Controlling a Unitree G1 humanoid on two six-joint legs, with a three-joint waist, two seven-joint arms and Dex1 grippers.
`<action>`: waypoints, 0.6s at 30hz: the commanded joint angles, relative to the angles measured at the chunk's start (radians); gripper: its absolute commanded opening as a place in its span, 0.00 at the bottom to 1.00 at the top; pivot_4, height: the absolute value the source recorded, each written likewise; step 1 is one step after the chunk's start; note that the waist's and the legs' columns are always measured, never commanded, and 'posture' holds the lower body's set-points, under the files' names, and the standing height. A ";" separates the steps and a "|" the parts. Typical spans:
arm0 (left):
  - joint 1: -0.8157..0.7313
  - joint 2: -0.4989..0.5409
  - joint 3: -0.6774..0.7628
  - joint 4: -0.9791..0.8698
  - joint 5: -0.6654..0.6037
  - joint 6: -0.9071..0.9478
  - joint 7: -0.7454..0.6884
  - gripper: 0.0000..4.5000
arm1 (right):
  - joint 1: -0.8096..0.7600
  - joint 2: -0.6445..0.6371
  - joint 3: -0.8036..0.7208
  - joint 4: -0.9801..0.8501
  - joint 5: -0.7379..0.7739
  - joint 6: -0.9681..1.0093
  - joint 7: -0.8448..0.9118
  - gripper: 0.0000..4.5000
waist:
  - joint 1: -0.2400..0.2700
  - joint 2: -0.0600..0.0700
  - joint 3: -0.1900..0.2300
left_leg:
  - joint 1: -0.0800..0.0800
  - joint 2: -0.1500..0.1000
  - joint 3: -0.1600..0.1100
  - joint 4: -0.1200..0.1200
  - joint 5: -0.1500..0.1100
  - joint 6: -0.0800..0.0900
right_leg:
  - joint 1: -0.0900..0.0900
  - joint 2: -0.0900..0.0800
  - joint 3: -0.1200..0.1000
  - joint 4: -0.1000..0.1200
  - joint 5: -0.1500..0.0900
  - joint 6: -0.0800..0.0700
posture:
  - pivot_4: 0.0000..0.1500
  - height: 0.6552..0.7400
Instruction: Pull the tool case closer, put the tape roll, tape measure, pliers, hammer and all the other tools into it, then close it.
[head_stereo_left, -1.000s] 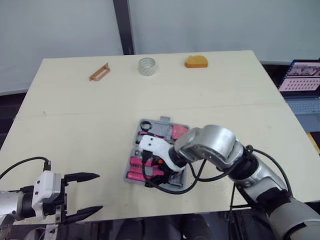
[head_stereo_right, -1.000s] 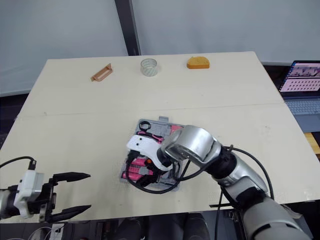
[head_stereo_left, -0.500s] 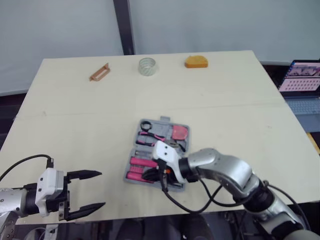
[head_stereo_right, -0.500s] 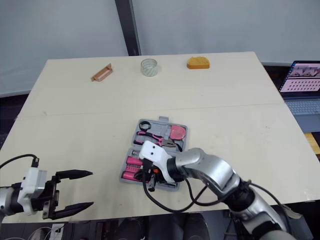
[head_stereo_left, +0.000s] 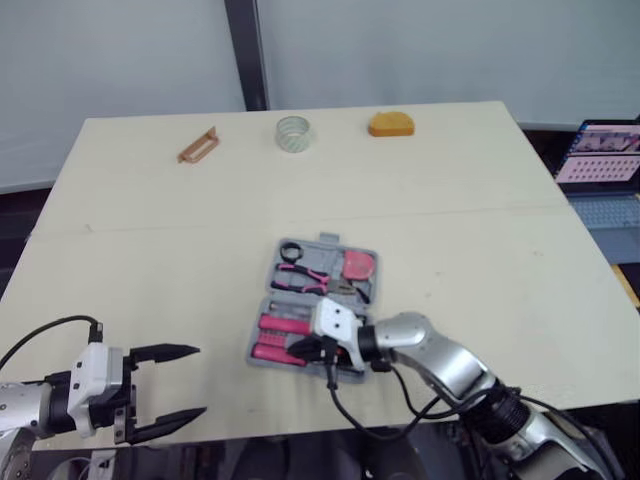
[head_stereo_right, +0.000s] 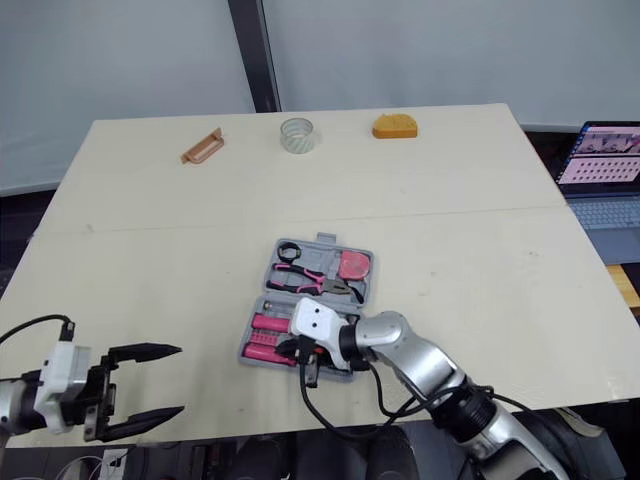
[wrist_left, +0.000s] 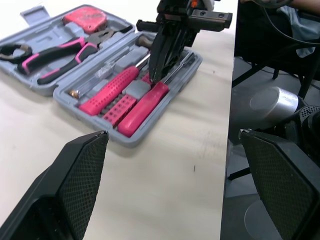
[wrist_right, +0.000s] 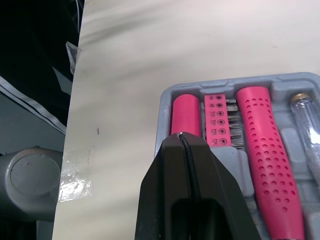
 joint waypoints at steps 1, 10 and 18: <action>0.008 0.000 0.010 0.011 0.000 -0.025 -0.014 1.00 | 0.011 0.009 -0.005 -0.009 -0.010 -0.029 0.032 0.00 | 0.000 0.000 0.000 | 0.000 0.000 0.000 0.000 0.000 0.000 | 0.000 0.000 0.000 0.000 0.000 0.000 | 1.00 1.00; 0.014 0.003 0.012 0.024 -0.005 -0.039 -0.026 1.00 | 0.028 0.024 -0.020 0.012 -0.032 -0.035 0.043 0.00 | 0.000 0.000 0.000 | 0.000 0.000 0.000 0.000 0.000 0.000 | 0.000 0.000 0.000 0.000 0.000 0.000 | 1.00 1.00; 0.016 0.004 0.013 0.031 -0.004 -0.046 -0.033 1.00 | 0.033 0.032 -0.044 0.032 -0.034 -0.044 0.042 0.00 | 0.000 0.000 0.000 | 0.000 0.000 0.000 0.000 0.000 0.000 | 0.000 0.000 -0.001 0.000 0.000 0.000 | 1.00 1.00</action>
